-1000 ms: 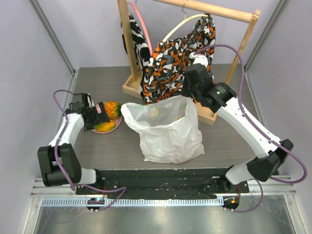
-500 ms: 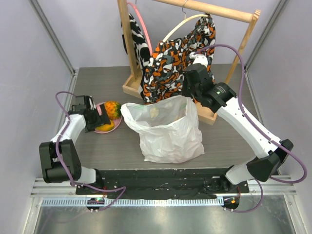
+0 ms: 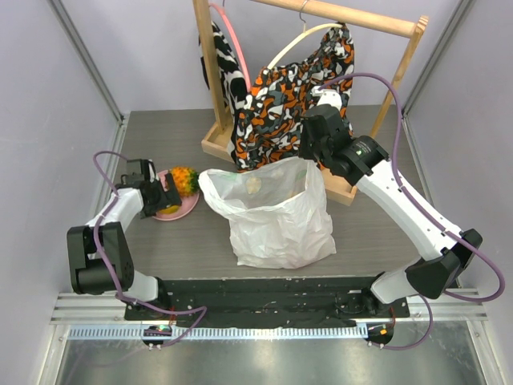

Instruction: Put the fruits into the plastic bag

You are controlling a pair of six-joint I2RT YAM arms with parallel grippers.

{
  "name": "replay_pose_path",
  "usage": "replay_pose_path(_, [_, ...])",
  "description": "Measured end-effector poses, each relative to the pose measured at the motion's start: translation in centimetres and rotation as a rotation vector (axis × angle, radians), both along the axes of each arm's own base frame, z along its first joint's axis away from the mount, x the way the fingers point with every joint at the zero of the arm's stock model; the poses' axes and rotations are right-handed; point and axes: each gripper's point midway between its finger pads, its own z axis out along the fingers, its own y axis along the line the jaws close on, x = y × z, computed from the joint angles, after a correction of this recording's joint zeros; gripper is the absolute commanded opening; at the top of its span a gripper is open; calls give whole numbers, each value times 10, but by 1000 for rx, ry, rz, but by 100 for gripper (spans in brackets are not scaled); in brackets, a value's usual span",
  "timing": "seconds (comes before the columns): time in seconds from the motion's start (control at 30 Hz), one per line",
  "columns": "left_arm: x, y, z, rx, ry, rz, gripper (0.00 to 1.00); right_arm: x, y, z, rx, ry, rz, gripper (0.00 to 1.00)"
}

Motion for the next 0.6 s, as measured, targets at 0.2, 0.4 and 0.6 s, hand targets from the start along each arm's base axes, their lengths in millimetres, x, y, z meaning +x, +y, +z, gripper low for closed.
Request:
replay_pose_path(0.2, [-3, 6, -7, 23, 7, 47, 100, 0, 0, 0, 0, 0, 0, 1])
replay_pose_path(0.4, [3, 9, -6, 31, -19, 70, 100, 0, 1, 0, 2, 1, 3, 1])
replay_pose_path(0.6, [2, 12, -6, 48, -17, 77, 99, -1, 2, 0, 4, 3, 8, 1])
